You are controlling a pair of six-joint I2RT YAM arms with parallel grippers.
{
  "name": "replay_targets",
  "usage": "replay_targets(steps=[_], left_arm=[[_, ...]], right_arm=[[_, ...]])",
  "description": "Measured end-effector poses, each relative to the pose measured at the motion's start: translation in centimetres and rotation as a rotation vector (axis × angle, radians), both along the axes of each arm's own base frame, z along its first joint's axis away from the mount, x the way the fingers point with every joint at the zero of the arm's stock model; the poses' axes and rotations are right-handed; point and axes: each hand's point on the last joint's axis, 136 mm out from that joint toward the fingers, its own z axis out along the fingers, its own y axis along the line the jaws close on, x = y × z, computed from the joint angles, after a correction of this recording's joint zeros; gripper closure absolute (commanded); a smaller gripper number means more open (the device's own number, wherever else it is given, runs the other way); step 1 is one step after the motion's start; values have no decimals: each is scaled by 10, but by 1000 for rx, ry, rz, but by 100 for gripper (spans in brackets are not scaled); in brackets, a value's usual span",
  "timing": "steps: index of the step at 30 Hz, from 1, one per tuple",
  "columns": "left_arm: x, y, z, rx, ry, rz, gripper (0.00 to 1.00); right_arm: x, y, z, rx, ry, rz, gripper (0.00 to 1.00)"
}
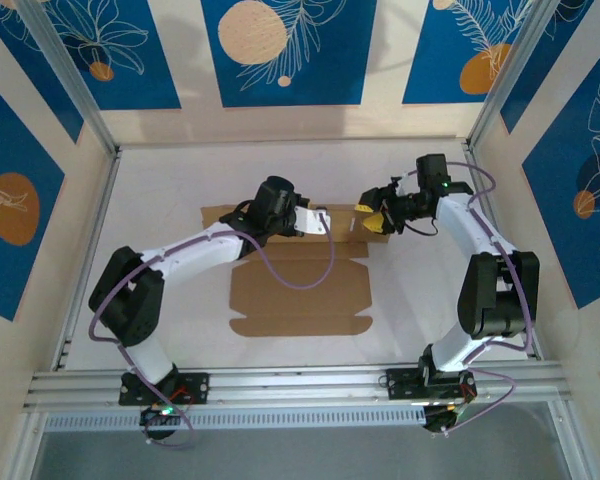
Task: Fold the paper box
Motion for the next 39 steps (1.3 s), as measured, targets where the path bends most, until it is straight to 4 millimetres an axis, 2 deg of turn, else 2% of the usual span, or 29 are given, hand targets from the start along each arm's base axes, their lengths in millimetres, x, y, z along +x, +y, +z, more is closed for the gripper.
replay_targets(steps=[7, 13, 17, 22, 24, 25, 27, 29, 33, 39], left_arm=[[-13, 1, 2, -13, -7, -7, 100], [-16, 6, -1, -9, -19, 8, 100], [-14, 8, 0, -5, -26, 22, 100], [-14, 10, 0, -2, -25, 30, 100], [-13, 10, 0, -5, -23, 33, 100], [-13, 10, 0, -6, -22, 34, 100], [-14, 10, -1, -6, -16, 35, 100], [-15, 10, -2, -5, -14, 35, 100], [-16, 7, -1, -12, -11, 32, 100], [-18, 5, 1, -15, -3, 32, 100]], right_arm=[[8, 13, 13, 113, -1, -14, 50], [8, 23, 8, 173, 35, -25, 60], [10, 24, 4, 198, 43, -41, 67], [11, 25, 1, 219, 46, -51, 72], [11, 25, 1, 225, 46, -53, 66], [11, 26, 1, 228, 48, -54, 56], [11, 27, 3, 235, 49, -51, 43], [9, 29, 3, 226, 40, -36, 37], [4, 33, 3, 178, 44, -14, 38], [-1, 32, -1, 150, 53, -5, 51]])
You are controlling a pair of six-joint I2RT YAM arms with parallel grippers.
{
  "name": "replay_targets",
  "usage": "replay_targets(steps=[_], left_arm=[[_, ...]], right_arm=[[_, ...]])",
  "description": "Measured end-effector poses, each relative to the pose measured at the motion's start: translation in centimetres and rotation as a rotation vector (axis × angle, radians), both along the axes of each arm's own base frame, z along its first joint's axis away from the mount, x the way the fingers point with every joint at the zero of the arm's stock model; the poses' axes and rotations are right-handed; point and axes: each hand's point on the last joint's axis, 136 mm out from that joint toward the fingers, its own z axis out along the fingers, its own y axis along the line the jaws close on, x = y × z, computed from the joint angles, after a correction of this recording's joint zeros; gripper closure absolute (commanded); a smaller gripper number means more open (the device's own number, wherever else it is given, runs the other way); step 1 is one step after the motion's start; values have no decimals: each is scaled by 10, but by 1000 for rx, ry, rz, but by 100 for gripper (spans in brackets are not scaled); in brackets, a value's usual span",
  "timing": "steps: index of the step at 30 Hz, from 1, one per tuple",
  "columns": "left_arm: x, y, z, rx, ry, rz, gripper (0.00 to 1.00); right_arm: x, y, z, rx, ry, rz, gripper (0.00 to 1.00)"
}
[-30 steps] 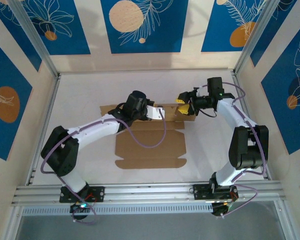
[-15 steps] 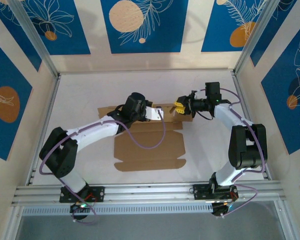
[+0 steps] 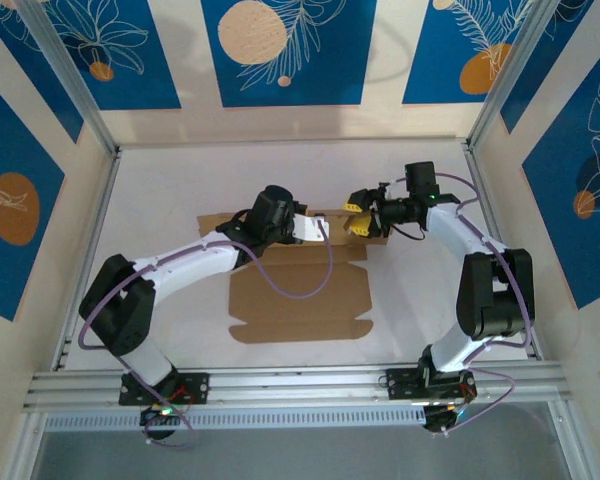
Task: Fold the paper box
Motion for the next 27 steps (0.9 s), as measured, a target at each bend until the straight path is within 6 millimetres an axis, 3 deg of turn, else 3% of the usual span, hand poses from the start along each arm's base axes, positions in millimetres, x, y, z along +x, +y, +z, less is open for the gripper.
replay_targets(steps=[10, 14, 16, 19, 21, 24, 27], left_arm=[[1, 2, -2, 6, 9, 15, 100], [0, 2, -3, 11, 12, 16, 100], [0, 3, -3, 11, 11, 17, 100], [1, 3, -3, 11, 11, 19, 100], [0, 2, -3, 11, 11, 17, 100], [-1, 0, -1, 11, 11, 13, 100], [1, -2, -2, 12, 22, 18, 100]], right_arm=[[5, 7, 5, 34, -2, -16, 83], [6, 8, 4, 49, 12, -25, 85], [6, 8, 4, 52, 16, -30, 80], [6, 7, 4, 47, 12, -25, 49], [6, 3, 2, 3, 1, -28, 40], [6, -13, 6, -134, -73, -51, 36], [-4, -39, 24, -273, -188, -100, 44]])
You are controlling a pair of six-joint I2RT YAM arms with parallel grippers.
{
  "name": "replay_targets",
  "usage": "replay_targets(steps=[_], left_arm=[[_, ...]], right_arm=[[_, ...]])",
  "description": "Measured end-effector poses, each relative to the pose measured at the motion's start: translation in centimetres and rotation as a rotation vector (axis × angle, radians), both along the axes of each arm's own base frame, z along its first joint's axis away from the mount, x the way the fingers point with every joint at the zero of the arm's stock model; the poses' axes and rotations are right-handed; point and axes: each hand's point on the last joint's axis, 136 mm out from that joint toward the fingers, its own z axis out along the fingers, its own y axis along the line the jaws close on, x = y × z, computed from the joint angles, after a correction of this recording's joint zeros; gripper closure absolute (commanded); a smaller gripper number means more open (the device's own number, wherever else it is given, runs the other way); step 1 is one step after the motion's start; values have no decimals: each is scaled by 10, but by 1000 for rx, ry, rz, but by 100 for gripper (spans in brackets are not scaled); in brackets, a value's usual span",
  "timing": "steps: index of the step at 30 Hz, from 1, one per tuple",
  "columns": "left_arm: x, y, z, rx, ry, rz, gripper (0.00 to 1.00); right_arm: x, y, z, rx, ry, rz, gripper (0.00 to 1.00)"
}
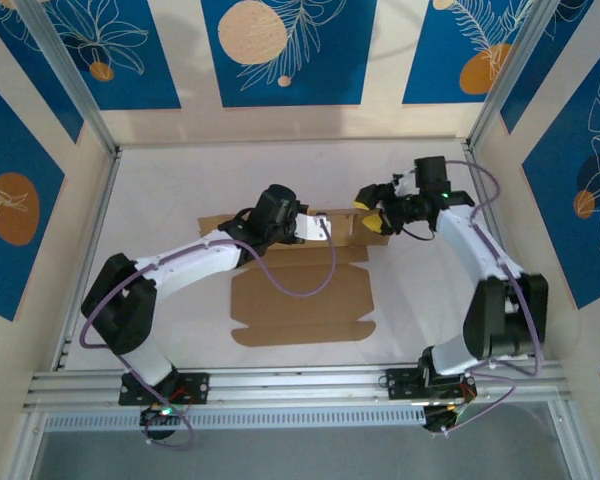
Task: Fold the paper box
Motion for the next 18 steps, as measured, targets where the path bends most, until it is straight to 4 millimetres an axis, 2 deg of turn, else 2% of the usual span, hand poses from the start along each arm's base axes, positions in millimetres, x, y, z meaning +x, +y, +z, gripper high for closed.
replay_targets(steps=[2, 4, 7, 10, 13, 18], left_arm=[[2, -1, -3, 7, 12, 6, 100], [7, -2, -4, 10, 30, 15, 100], [17, -4, -2, 10, 83, 20, 100], [26, -6, 2, -3, 138, 21, 100], [30, -2, 4, -21, 198, 17, 100], [44, 3, 9, -55, 319, 1, 100]], right_arm=[[-10, -18, 12, -88, -95, -38, 52], [-21, -32, 10, -153, -139, -69, 55], [-37, -40, -19, -248, -135, -57, 55], [-46, -37, -52, -339, -98, 28, 54], [-42, -32, -75, -417, -85, 132, 53], [-23, -28, -102, -512, -51, 279, 41]])
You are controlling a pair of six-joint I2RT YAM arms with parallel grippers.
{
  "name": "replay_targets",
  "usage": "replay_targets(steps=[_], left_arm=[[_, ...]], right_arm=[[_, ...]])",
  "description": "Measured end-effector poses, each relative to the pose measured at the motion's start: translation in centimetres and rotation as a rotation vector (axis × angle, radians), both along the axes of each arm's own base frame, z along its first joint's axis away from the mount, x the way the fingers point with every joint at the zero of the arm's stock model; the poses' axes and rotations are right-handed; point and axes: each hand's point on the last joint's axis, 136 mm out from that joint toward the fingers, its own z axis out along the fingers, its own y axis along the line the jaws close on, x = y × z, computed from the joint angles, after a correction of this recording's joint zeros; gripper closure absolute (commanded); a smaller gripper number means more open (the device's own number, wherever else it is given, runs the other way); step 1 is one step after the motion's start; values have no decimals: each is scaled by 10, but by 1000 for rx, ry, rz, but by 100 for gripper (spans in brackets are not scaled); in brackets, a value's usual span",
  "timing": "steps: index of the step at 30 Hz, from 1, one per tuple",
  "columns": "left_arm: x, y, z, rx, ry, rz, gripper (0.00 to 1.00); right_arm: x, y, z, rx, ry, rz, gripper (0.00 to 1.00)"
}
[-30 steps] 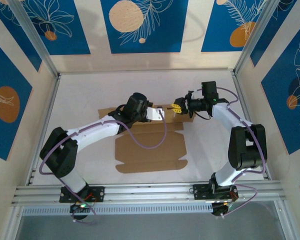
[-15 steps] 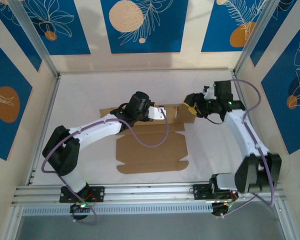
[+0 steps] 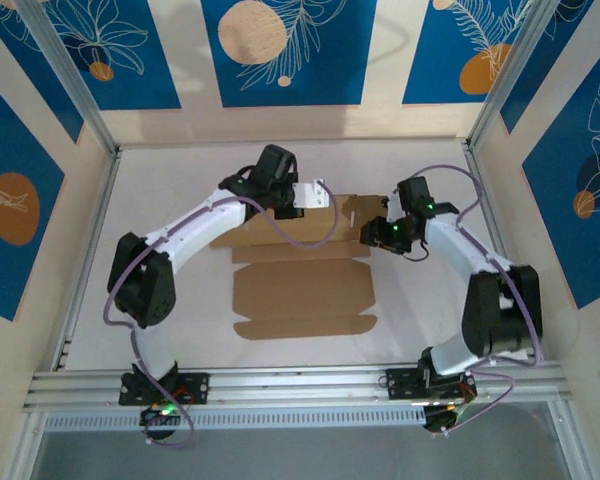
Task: Fold the paper box
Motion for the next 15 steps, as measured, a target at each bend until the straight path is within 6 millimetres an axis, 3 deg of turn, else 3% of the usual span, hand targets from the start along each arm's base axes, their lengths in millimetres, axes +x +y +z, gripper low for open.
replay_targets(steps=[6, 11, 15], left_arm=[[27, 8, -19, -13, 105, 18, 100], [37, 18, -42, -22, 176, 59, 100], [42, 24, -49, -36, 203, 91, 100]], right_arm=[[23, 2, -30, -64, 105, 79, 30], [25, 4, -50, -74, 190, 107, 26], [22, 11, -64, -47, 253, 121, 26]])
